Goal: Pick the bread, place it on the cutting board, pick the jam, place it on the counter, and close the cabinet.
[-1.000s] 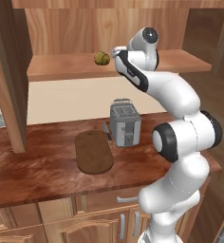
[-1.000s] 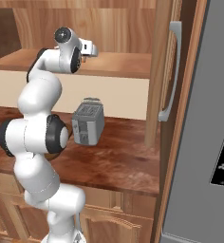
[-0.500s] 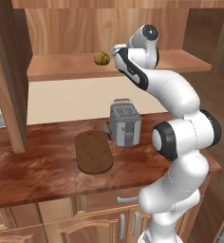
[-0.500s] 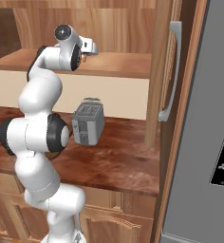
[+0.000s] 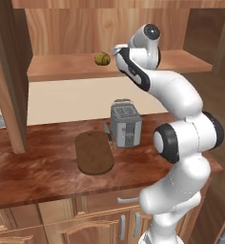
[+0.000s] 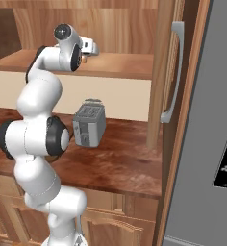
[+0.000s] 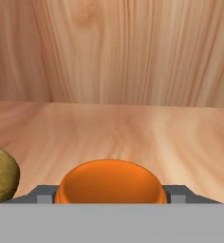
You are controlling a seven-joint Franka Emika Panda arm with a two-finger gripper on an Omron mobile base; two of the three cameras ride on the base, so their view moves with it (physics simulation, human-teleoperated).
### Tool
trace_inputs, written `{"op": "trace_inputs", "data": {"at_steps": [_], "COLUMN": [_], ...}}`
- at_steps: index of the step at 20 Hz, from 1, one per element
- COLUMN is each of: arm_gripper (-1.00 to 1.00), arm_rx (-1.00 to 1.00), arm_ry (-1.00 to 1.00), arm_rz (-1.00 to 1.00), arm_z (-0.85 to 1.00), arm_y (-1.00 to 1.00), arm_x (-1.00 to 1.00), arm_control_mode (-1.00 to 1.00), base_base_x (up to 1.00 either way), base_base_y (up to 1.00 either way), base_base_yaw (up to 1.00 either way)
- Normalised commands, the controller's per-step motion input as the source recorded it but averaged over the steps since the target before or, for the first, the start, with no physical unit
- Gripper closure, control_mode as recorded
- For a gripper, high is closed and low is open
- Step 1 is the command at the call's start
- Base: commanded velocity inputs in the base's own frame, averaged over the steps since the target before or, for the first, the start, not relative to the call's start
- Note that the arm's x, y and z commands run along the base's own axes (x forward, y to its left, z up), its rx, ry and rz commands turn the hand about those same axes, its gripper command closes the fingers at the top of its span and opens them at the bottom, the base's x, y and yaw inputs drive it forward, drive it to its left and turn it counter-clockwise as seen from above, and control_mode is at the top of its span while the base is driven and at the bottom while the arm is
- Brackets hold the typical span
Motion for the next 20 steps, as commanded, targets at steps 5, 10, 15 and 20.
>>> {"op": "trace_inputs", "data": {"at_steps": [5,10,15,20], "arm_gripper": [1.00,1.00,1.00,1.00], "arm_rx": [0.00,0.00,0.00,0.00], "arm_ry": [0.00,0.00,-0.03,-0.02], "arm_rz": [0.00,0.00,0.00,0.00], "arm_z": [0.00,-0.04,-0.16,-0.16], "arm_y": [-0.01,0.00,-0.08,-0.25], "arm_x": [-0.58,-0.58,-0.67,-0.67], "arm_control_mode": [-1.00,-1.00,-1.00,-1.00], "base_base_x": [0.00,0.00,0.00,0.00], "base_base_y": [0.00,0.00,0.00,0.00], "base_base_yaw": [0.00,0.00,0.00,0.00]}}
